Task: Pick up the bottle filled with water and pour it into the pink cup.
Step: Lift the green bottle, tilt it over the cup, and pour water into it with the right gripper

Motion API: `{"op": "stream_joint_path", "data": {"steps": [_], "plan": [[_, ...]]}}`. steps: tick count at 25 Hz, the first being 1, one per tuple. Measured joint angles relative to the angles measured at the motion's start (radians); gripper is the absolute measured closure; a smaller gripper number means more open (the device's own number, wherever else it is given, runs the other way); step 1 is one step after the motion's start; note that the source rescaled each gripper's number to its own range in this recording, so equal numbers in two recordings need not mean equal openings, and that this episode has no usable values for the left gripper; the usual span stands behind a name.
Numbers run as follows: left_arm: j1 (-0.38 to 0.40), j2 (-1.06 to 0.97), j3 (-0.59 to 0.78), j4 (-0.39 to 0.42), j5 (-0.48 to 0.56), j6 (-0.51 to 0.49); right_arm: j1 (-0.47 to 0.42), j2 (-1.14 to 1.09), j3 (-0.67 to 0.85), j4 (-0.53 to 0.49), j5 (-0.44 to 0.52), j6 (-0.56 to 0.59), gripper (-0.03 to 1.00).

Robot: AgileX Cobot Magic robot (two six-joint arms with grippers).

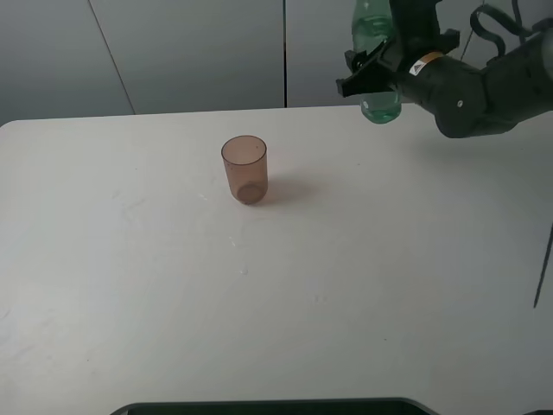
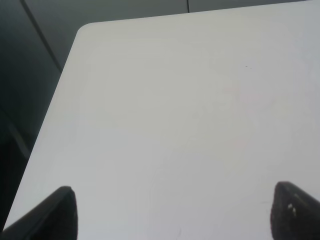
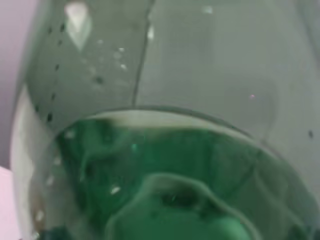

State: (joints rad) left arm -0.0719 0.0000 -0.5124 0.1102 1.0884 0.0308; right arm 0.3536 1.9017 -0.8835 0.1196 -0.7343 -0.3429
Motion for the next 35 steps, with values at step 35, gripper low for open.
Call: {"op": "stream_joint_path", "data": {"steps": [35], "plan": [[0.0,0.0,0.0,0.0,0.0,-0.002,0.15,0.045,0.0,0.037,0.076,-0.828,0.97]]}}
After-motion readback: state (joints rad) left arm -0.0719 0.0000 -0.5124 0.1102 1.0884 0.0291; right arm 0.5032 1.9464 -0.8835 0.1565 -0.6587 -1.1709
